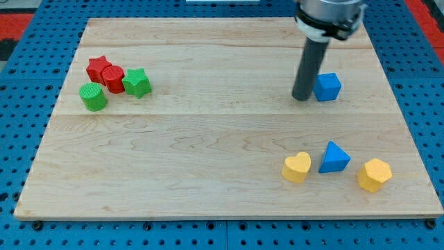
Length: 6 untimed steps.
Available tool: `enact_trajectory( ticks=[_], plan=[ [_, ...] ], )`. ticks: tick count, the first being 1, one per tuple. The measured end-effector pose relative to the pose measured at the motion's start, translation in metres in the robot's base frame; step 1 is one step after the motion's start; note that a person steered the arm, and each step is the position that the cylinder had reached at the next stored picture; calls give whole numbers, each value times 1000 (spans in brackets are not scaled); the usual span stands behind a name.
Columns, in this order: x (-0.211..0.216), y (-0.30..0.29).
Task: Push the blue cube closer to the yellow hexagon
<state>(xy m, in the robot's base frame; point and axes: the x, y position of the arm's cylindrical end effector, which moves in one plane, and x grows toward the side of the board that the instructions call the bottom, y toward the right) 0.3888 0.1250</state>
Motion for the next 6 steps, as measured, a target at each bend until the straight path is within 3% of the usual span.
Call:
enact_trajectory(
  ticks=[1, 2, 3, 4, 6],
  plan=[
    [-32, 25],
    [-2, 63],
    [65, 54],
    [106, 34],
    [68, 67]
  ],
)
